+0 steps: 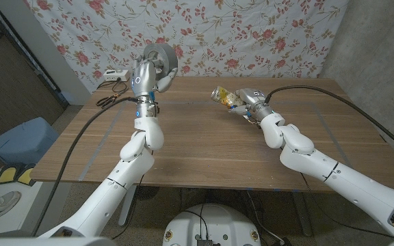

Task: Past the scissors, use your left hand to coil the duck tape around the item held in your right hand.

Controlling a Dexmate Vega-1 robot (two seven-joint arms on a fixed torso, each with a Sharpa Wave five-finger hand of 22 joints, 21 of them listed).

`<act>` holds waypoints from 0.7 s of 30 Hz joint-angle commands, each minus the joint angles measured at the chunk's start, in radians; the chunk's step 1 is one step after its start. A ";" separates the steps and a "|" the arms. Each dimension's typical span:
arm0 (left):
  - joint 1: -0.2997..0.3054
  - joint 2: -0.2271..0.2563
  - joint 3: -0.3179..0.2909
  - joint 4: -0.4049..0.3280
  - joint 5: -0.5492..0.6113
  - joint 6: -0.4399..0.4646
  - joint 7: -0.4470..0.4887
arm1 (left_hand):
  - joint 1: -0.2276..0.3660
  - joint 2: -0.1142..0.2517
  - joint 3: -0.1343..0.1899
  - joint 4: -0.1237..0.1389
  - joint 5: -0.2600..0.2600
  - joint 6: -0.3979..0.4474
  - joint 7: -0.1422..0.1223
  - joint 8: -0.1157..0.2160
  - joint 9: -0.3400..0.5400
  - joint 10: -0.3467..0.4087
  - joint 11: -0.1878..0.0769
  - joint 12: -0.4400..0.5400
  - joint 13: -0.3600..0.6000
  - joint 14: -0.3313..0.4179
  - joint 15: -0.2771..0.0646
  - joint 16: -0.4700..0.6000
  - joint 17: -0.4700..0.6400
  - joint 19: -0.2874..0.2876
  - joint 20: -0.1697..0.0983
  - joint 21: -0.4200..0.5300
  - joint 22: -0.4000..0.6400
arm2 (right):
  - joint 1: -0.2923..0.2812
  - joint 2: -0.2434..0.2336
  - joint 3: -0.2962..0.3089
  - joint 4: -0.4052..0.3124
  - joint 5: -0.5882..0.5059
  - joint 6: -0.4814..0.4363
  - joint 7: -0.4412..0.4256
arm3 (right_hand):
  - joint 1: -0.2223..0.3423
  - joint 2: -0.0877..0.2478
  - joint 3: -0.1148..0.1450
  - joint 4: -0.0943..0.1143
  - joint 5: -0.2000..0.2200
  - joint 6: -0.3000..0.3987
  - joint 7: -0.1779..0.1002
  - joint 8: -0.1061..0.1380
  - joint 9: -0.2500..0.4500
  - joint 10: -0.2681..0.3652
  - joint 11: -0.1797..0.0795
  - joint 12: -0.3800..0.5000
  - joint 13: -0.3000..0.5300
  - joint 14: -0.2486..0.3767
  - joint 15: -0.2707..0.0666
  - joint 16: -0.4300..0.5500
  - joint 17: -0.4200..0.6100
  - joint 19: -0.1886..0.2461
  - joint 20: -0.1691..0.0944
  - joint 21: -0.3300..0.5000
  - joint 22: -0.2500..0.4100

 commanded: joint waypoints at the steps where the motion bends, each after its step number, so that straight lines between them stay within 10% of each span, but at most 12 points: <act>1: -0.113 -0.016 0.027 0.066 -0.053 -0.074 0.026 | 0.185 0.174 0.007 0.008 0.001 0.006 -0.006 0.002 -0.001 0.056 -0.056 0.001 0.007 0.009 -0.154 -0.003 0.005 0.009 0.000 0.005 0.004 | -0.011 0.004 0.023 -0.001 0.082 0.053 -0.021 | 0.056 0.197 -0.001 0.005 0.088 0.405 -0.169 0.001 0.003 0.275 -0.186 0.003 0.006 0.193 -0.291 0.002 0.007 -0.104 -0.168 0.008 -0.002; 21: -0.271 -0.025 0.100 0.139 -0.141 -0.129 -0.197 | 0.190 0.172 0.000 0.011 0.002 0.009 -0.008 -0.002 -0.007 0.061 -0.059 -0.003 0.019 0.003 -0.155 -0.015 0.006 0.008 0.002 0.001 0.006 | 0.025 0.042 -0.017 0.035 0.060 0.131 -0.075 | 0.063 0.194 -0.009 0.003 0.098 0.415 -0.170 -0.007 0.004 0.284 -0.187 0.000 0.017 0.202 -0.290 -0.002 0.014 -0.107 -0.168 0.021 -0.004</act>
